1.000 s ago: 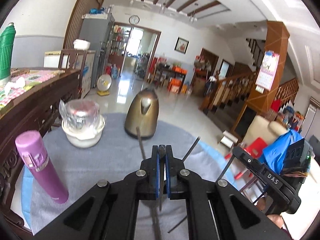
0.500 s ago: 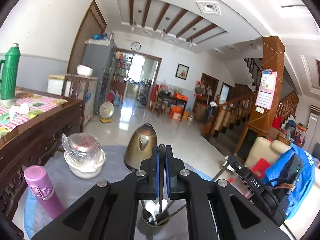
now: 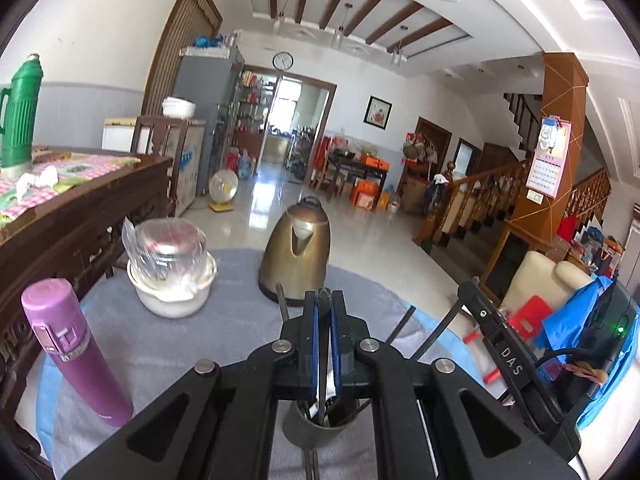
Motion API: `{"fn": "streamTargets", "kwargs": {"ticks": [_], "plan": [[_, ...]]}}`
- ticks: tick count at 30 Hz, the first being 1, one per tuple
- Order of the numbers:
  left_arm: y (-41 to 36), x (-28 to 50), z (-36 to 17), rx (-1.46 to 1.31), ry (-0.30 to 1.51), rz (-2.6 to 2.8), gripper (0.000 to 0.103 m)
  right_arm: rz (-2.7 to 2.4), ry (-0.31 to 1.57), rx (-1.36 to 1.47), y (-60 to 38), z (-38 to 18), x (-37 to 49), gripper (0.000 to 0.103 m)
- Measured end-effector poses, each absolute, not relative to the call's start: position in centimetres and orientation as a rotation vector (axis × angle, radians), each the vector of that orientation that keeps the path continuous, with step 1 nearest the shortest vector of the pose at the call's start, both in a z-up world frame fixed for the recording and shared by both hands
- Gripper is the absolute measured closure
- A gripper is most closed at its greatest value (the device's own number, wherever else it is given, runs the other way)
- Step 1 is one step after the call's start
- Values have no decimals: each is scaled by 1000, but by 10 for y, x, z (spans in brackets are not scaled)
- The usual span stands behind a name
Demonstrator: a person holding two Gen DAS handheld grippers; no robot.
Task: Organize utensils
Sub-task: 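Lift both chopsticks and insert them into the dark grey cup, then open both tools and pull them back from the cup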
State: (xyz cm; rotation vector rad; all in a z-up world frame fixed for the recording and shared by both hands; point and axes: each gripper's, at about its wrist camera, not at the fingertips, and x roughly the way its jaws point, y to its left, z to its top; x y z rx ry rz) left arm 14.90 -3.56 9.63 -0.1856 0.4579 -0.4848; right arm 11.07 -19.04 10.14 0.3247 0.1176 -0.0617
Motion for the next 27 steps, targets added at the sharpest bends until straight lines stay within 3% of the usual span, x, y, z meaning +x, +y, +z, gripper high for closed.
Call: {"fn": "streamTargets", "kwargs": {"ticks": [9, 13, 20, 27], "plan": [[-42, 136, 101, -168, 470, -541, 96, 16, 186, 398, -206, 95, 103, 92], [-36, 125, 107, -164, 424, -526, 67, 46, 177, 432, -210, 98, 91, 91], [-13, 103, 120, -175, 330, -481, 57, 44, 80, 438, -221, 115, 57, 91], [1, 71, 110, -137, 292, -419, 31, 39, 105, 418, -225, 108, 36, 91]]}}
